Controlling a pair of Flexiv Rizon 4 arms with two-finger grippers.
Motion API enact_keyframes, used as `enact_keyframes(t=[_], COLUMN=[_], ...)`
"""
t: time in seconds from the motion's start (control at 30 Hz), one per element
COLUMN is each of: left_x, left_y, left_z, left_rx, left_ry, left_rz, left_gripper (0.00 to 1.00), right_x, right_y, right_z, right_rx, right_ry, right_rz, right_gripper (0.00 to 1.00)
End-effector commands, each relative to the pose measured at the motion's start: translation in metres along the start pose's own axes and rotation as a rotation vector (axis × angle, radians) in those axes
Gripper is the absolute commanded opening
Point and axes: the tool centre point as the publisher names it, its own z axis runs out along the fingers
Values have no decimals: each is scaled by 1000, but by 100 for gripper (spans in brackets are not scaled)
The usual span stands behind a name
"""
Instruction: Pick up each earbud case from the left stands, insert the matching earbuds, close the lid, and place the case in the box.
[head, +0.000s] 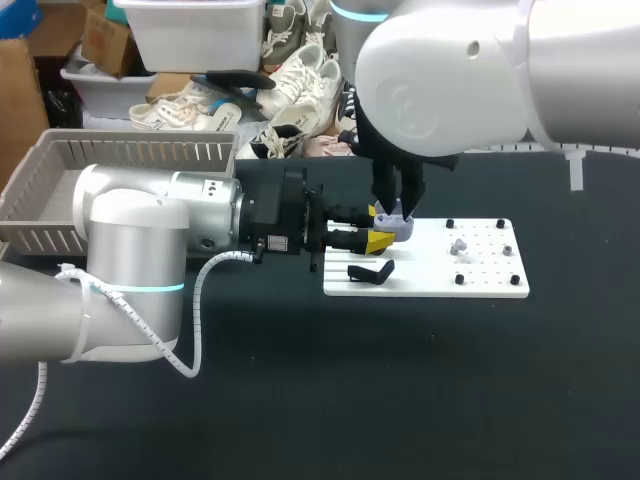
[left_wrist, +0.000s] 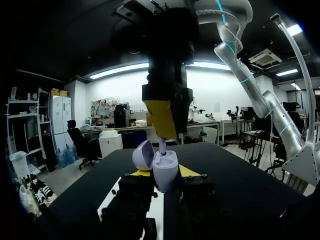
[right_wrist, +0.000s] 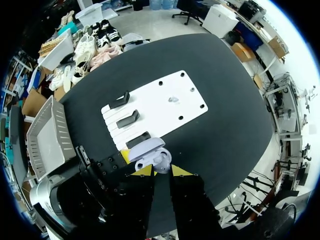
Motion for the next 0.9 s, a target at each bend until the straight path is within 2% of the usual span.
enact_keyframes(t=[0.03,0.87,0.9], left_x=[0,0,0], left_y=[-1,-1,-1], left_z=[1,1,1], left_rx=[-6,-6,-6], left_ry=[-1,-1,-1], left_rz=[1,1,1], left_gripper=[0,0,0], right_x=[-1,-4,-4], right_y=[0,3,3], right_z=[2,13,13], right_rx=[5,40,41], right_ry=[2,27,28], right_rz=[4,11,11], right_gripper=[0,0,4])
